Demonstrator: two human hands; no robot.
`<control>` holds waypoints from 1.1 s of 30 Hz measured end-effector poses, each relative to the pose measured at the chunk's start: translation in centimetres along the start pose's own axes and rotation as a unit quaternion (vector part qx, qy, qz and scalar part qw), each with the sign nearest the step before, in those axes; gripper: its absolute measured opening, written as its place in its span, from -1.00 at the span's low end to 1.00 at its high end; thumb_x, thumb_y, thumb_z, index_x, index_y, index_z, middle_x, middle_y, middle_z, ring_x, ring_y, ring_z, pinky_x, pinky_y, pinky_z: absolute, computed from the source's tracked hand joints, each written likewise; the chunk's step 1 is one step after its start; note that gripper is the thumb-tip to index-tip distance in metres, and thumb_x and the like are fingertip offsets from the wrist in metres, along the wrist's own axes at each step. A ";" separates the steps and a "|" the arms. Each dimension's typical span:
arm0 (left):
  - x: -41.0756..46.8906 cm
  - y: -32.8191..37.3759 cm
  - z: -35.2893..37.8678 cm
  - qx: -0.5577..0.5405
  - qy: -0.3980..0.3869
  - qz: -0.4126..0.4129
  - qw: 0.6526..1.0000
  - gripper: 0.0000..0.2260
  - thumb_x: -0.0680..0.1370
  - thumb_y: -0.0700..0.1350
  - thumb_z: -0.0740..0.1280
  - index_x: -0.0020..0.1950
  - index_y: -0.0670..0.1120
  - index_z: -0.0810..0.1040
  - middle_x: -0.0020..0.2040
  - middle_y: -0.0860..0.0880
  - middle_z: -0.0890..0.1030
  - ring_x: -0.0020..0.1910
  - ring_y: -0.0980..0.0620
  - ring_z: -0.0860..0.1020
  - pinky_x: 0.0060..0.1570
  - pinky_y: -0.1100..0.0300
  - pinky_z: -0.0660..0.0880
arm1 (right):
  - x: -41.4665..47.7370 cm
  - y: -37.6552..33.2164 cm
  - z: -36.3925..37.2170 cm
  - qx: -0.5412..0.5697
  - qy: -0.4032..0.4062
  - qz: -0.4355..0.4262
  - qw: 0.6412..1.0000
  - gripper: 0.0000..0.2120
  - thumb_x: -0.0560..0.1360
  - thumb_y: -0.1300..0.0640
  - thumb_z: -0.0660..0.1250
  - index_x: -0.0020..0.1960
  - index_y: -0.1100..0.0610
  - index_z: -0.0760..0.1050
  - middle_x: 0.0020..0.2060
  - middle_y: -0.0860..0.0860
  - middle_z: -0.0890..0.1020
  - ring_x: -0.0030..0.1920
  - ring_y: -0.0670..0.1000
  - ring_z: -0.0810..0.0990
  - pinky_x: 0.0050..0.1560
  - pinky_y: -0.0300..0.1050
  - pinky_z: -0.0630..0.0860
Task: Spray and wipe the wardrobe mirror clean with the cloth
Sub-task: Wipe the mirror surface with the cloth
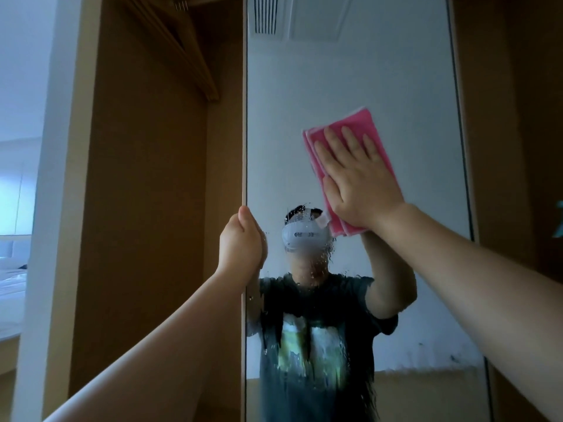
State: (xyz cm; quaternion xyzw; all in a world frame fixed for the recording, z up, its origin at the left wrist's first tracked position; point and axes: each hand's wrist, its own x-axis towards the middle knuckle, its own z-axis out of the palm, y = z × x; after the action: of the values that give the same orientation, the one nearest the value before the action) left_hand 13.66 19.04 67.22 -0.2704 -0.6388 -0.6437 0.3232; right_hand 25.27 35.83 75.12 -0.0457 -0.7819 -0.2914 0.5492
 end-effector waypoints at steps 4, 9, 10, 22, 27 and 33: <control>0.0 -0.1 0.0 -0.002 -0.005 0.003 1.000 -0.57 0.66 0.08 -0.06 -0.20 -0.09 0.44 -0.30 -0.05 0.51 -0.30 0.05 0.52 -0.36 0.20 0.36 | -2.9 -1.9 1.1 -0.008 0.001 -0.018 1.000 -0.42 0.58 -0.02 -0.06 0.56 0.14 0.12 0.53 0.14 0.19 0.53 0.20 0.12 0.53 0.19 -0.05; 0.2 -0.1 0.1 -0.012 -0.016 -0.012 1.000 -0.56 0.66 0.08 -0.06 -0.21 -0.09 0.46 -0.34 -0.05 0.52 -0.32 0.05 0.54 -0.36 0.22 0.37 | -7.4 -4.9 2.9 0.001 0.000 -0.074 0.997 -0.44 0.62 -0.04 -0.11 0.58 0.11 0.03 0.55 0.13 0.13 0.55 0.18 0.03 0.53 0.18 -0.13; 0.2 -0.1 0.1 -0.012 -0.018 -0.016 1.000 -0.57 0.66 0.09 -0.05 -0.20 -0.08 0.46 -0.32 -0.06 0.52 -0.31 0.05 0.55 -0.36 0.23 0.37 | -8.1 -5.3 3.2 0.003 -0.001 -0.087 0.996 -0.44 0.63 -0.04 -0.11 0.59 0.11 0.00 0.56 0.12 0.11 0.56 0.17 0.00 0.53 0.18 -0.13; 0.0 0.2 -0.2 -0.022 -0.036 -0.027 0.999 -0.55 0.66 0.09 -0.07 -0.19 -0.11 0.45 -0.34 -0.07 0.52 -0.32 0.00 0.56 -0.36 0.20 0.42 | -8.0 -4.6 3.2 0.011 0.015 -0.104 0.994 -0.44 0.60 -0.11 0.05 0.54 0.07 0.20 0.52 0.13 0.24 0.53 0.19 0.15 0.50 0.24 0.04; -0.1 0.3 -0.4 -0.028 -0.051 -0.025 0.998 -0.52 0.65 0.10 -0.10 -0.20 -0.15 0.43 -0.35 -0.13 0.51 -0.35 -0.07 0.53 -0.22 0.01 0.56 | -4.0 -4.7 1.8 0.008 -0.003 -0.080 0.997 -0.45 0.62 -0.12 -0.08 0.53 0.06 0.20 0.51 0.12 0.24 0.53 0.18 0.16 0.52 0.20 0.00; -0.2 0.5 -0.6 -0.033 -0.062 -0.031 0.997 -0.53 0.65 0.13 -0.10 -0.17 -0.13 0.43 -0.32 -0.16 0.54 -0.31 -0.13 0.55 -0.12 -0.07 0.59 | 3.9 -4.0 0.3 0.002 0.000 -0.036 0.999 -0.43 0.59 -0.12 -0.12 0.56 0.03 0.12 0.55 0.11 0.15 0.55 0.17 0.07 0.53 0.17 -0.11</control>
State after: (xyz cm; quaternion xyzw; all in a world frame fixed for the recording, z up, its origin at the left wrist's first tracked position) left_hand 14.20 18.47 67.40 -0.3005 -0.6436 -0.6565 0.2542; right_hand 21.89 31.69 76.83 -0.0165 -0.7833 -0.3097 0.5388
